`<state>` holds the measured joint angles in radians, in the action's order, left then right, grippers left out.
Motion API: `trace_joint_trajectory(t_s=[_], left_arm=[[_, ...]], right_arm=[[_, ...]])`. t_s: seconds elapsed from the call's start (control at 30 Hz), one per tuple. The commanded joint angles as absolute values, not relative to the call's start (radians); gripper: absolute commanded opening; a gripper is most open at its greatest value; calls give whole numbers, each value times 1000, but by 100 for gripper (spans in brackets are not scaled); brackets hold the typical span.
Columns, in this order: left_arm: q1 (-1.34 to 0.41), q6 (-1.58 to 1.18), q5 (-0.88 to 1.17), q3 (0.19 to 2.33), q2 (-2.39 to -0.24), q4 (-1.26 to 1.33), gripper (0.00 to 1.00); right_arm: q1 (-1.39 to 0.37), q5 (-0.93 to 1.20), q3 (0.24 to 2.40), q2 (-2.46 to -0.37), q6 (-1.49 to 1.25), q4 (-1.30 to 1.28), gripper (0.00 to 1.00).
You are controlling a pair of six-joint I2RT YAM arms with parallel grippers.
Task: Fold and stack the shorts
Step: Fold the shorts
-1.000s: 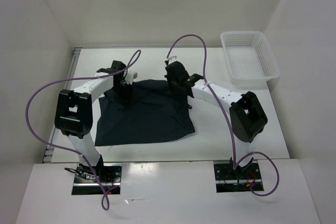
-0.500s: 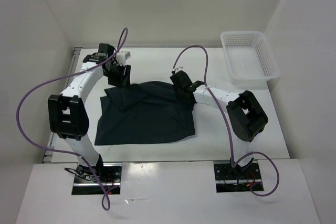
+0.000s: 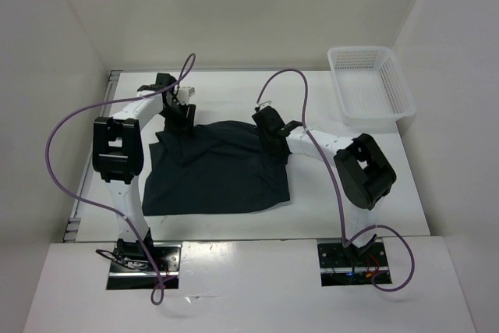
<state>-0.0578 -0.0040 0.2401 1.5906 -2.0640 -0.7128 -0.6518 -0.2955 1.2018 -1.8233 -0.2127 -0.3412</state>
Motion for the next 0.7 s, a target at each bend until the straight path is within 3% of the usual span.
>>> trace_joint_trajectory(t_s=[0.0,0.33,0.4,0.47,0.53,0.57,0.67], left_arm=[[-57,0,248,1597,-2066,-667,63],[-57,0,291,1611,-2097,-690,62],[-57,0,313,1624,-2108,-748,53],[-57,0,324,1624,-2117,-782,36],[-57,0,333,1624,-2117,-818,16],[-57,0,333,1634,-2117,-818,2],[-57,0,283,1666,-2088,-827,0]], right_arm=[[-647,-301,1195,-1830,-227,-296,0],[-647,-311,1213,-1839,-209,-305,0],[-647,-322,1213,-1839,-209,-305,0],[-647,-322,1223,-1839,-200,-305,0],[-647,-333,1223,-1839,-190,-305,0],[-647,-342,1223,-1839,-190,-305,0],[-615,-377,1273,-1839,-179,-316,0]])
